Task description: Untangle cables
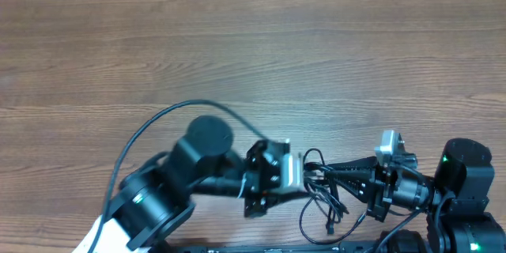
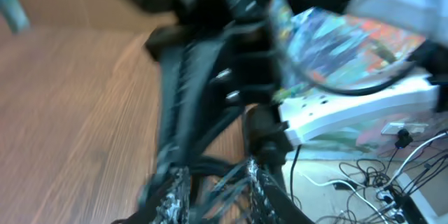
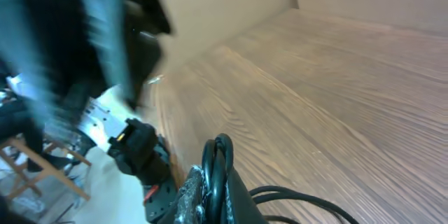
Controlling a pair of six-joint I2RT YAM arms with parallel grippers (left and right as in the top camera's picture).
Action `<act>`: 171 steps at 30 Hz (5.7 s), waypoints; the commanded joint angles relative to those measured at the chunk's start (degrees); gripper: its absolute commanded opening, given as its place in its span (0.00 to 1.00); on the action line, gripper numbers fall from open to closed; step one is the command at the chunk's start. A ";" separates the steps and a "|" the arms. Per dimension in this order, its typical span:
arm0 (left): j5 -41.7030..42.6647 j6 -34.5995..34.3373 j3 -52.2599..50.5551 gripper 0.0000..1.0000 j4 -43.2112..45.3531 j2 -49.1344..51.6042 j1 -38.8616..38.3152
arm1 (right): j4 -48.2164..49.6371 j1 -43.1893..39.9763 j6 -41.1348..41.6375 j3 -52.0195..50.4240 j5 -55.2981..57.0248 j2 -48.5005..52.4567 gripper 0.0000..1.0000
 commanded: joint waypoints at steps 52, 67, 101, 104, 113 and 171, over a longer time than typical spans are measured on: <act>-35.34 -40.63 0.87 0.04 -9.73 3.13 -0.31 | 3.32 -0.02 -0.04 0.59 -10.23 -0.22 0.04; -47.19 -64.17 0.87 0.04 -8.66 3.10 -0.31 | 2.91 -0.02 -0.04 0.59 -10.21 -0.22 0.04; -18.86 -14.69 0.85 0.93 -10.14 -7.69 -0.33 | 2.29 -0.02 -0.02 0.59 -9.18 -0.22 0.04; -16.94 -13.20 0.85 0.98 -9.92 -6.88 -0.33 | 2.47 -0.02 -0.04 0.59 -10.25 -0.22 0.04; -6.38 -6.12 0.85 0.99 -9.44 -6.16 -0.33 | 4.42 -0.02 -0.04 0.59 -15.32 -0.22 0.04; -1.33 5.16 0.87 1.00 -8.94 -5.25 10.34 | 8.50 -0.02 0.15 0.59 -21.55 -0.22 0.04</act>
